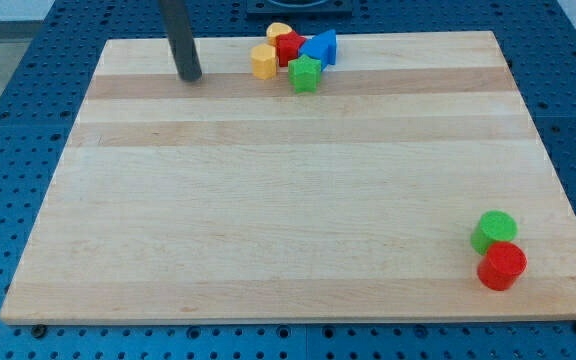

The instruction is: Place the yellow heart at the top center of the board

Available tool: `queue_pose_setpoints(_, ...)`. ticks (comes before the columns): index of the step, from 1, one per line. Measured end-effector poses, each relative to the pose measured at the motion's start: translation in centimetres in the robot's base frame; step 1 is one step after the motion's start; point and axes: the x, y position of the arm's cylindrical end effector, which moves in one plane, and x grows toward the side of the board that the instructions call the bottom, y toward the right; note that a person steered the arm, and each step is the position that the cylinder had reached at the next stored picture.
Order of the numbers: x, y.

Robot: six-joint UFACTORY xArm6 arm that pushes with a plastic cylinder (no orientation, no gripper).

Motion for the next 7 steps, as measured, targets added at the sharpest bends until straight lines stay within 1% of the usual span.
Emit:
queue_pose_setpoints(1,-4.6,4.8)
queue_pose_setpoints(3,-4.4,9.9)
queue_pose_setpoints(5,-4.5,10.2)
queue_pose_setpoints(6,-4.4,11.7)
queue_pose_setpoints(7,-4.6,11.0)
